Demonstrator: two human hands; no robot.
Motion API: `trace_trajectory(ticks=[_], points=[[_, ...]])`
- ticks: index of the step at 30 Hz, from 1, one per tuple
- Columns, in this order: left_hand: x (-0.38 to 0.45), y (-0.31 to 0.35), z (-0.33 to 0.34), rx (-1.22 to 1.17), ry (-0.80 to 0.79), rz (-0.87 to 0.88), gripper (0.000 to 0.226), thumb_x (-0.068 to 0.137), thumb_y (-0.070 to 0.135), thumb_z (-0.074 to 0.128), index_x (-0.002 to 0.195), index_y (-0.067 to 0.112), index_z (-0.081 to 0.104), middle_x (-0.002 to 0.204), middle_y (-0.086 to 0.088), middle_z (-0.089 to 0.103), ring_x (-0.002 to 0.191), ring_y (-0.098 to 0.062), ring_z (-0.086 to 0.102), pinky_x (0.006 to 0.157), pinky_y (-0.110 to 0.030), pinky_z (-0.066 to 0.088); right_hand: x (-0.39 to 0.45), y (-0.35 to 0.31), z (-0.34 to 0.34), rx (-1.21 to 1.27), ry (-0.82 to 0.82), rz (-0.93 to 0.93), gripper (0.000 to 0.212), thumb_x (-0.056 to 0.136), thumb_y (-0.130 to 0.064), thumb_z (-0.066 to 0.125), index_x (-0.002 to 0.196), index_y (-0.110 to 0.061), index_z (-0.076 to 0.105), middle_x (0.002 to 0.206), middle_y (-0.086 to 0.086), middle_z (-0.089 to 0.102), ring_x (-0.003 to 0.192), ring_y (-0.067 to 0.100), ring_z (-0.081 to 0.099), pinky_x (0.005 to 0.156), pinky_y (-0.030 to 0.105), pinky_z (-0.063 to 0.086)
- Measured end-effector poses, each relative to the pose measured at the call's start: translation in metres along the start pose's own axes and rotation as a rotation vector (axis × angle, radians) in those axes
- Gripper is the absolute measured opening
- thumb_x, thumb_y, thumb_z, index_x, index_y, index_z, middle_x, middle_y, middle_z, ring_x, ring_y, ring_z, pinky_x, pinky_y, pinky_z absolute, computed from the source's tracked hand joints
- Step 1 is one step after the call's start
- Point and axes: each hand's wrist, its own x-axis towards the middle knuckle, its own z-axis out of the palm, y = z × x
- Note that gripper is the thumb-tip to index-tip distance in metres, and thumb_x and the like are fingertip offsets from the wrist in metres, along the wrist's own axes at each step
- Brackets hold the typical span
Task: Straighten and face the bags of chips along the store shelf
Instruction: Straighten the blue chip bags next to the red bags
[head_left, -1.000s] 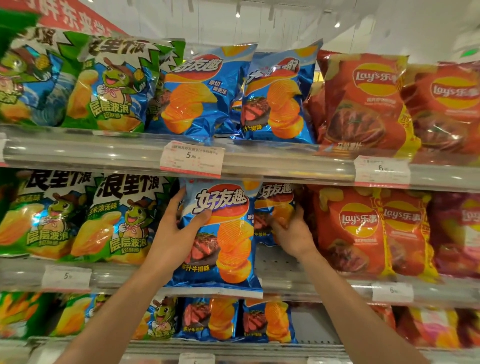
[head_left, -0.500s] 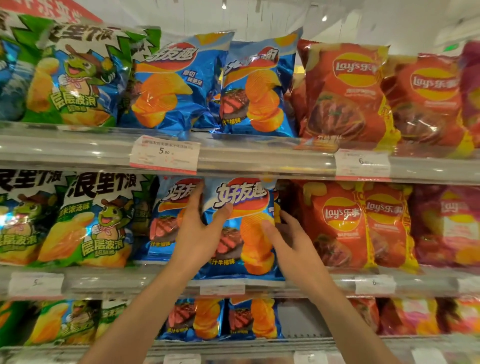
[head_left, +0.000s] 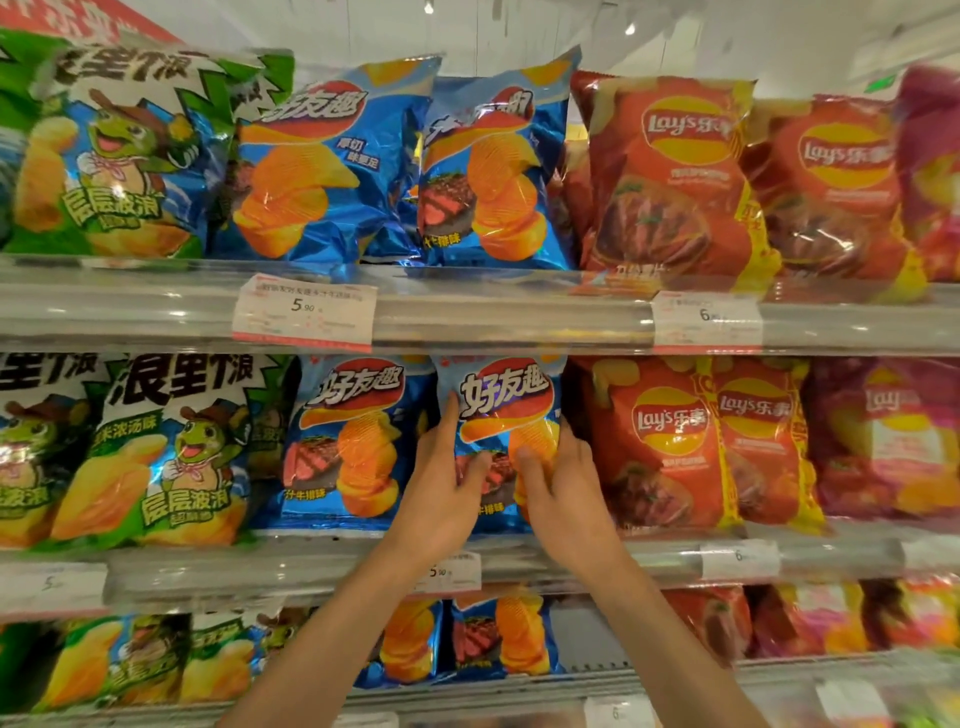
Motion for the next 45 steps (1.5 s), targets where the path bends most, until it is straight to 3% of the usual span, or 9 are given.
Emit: trace_trajectory(ticks=[4,7,12,21,27,32,37,40,45], points=[[-0.003,0.004,-0.004,-0.063,-0.032,-0.003,0.072,0.104,0.013,0.050,0.159,0.028,0.008,0.119,0.023,0.053,0.078,0.034,0.050,0.068,0.004,0.040,-0.009,-0.006,-0.003,-0.070,-0.024,0.023,0.080,0.097,-0.058,0.042,0.158,-0.019,0.008,0.138,0.005,0.043,0.132,0.020,0.037,0.106,0.040,0.038],[-0.011,0.002,-0.006,-0.011,0.000,0.001,0.072,0.102,0.021,0.055,0.158,0.035,0.012,0.095,0.039,0.049,0.081,0.031,0.053,0.070,0.002,0.041,-0.005,0.000,-0.010,-0.015,-0.073,0.045,0.081,0.087,-0.071,0.048,0.153,-0.032,0.022,0.127,0.000,0.055,0.120,0.023,0.054,0.097,0.049,0.050],[-0.026,-0.008,-0.015,-0.001,0.061,0.034,0.059,0.098,0.039,0.058,0.150,0.047,0.030,0.148,0.017,0.046,0.135,-0.001,0.045,0.111,-0.032,0.044,-0.031,0.007,-0.035,0.073,-0.094,0.037,0.085,0.081,-0.073,0.053,0.151,-0.030,0.032,0.144,-0.013,0.049,0.131,0.007,0.048,0.109,0.038,0.044],[-0.091,0.002,-0.005,-0.029,0.308,-0.043,0.033,0.097,0.028,0.059,0.129,0.030,0.056,0.119,0.016,0.062,0.105,0.010,0.059,0.085,-0.010,0.049,-0.071,0.039,-0.079,0.252,-0.008,0.023,0.019,0.093,-0.036,0.061,0.112,-0.033,0.065,0.101,-0.019,0.070,0.097,-0.008,0.062,0.078,0.009,0.049],[-0.103,0.008,0.007,0.003,0.353,-0.104,0.030,0.097,0.031,0.058,0.127,0.035,0.056,0.119,0.022,0.062,0.102,0.011,0.059,0.082,-0.023,0.054,-0.066,0.042,-0.092,0.242,-0.075,0.025,0.015,0.093,-0.035,0.061,0.106,-0.032,0.069,0.095,-0.018,0.072,0.091,-0.009,0.063,0.070,0.004,0.044],[-0.070,0.013,0.003,0.009,0.311,-0.016,0.036,0.097,0.033,0.059,0.132,0.040,0.050,0.125,0.018,0.055,0.114,0.005,0.056,0.091,-0.016,0.050,-0.054,0.024,-0.086,0.182,-0.003,-0.054,0.014,0.095,-0.030,0.059,0.107,-0.031,0.067,0.099,-0.018,0.069,0.093,-0.007,0.063,0.076,0.009,0.049],[-0.014,0.013,0.009,0.081,0.233,-0.002,0.064,0.100,0.048,0.049,0.155,0.043,0.017,0.138,0.014,0.039,0.110,0.003,0.046,0.096,-0.027,0.037,-0.008,-0.005,-0.046,0.039,0.052,-0.122,0.049,0.096,-0.045,0.055,0.139,-0.024,0.047,0.128,-0.014,0.049,0.121,0.004,0.049,0.103,0.027,0.041],[0.011,0.011,0.014,0.037,0.207,-0.069,0.073,0.100,0.055,0.043,0.159,0.034,0.005,0.158,0.003,0.032,0.140,-0.016,0.038,0.108,-0.034,0.034,0.020,-0.018,-0.027,0.159,-0.018,0.019,0.050,0.094,-0.055,0.053,0.133,-0.025,0.045,0.123,-0.013,0.057,0.118,0.007,0.054,0.094,0.021,0.041],[0.032,0.012,0.012,-0.107,0.228,-0.082,0.071,0.099,0.053,0.049,0.157,0.021,0.023,0.150,0.008,0.043,0.137,-0.011,0.040,0.110,-0.028,0.034,0.036,-0.022,-0.013,0.283,-0.032,0.203,0.080,0.088,-0.070,0.049,0.145,-0.014,0.037,0.133,0.000,0.057,0.121,0.019,0.056,0.096,0.030,0.043]])
